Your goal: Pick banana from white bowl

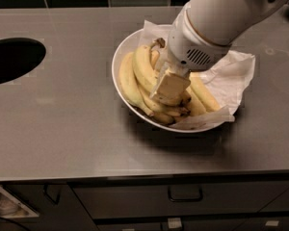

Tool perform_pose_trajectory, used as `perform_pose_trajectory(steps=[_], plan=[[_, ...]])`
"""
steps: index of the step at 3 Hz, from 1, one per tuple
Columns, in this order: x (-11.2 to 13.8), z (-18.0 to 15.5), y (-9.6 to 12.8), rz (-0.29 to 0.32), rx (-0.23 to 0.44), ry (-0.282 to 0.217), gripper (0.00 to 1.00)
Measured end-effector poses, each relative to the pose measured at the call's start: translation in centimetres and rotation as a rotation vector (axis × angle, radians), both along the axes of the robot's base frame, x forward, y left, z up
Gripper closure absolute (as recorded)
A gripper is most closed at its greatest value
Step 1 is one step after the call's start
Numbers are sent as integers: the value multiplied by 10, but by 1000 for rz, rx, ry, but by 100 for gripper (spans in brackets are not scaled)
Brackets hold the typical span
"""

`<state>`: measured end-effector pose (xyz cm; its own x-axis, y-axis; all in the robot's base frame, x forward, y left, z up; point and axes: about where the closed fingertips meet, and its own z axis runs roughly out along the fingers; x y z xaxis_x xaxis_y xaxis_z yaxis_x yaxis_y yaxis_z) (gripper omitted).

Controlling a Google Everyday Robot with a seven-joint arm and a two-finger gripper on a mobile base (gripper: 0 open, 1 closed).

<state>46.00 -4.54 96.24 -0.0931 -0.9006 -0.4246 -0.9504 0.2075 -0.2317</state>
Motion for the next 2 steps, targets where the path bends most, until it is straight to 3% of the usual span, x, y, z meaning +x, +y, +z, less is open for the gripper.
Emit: perform_pose_trajectory(steps=[2], plan=[[9, -17, 1, -16, -19, 49, 45]])
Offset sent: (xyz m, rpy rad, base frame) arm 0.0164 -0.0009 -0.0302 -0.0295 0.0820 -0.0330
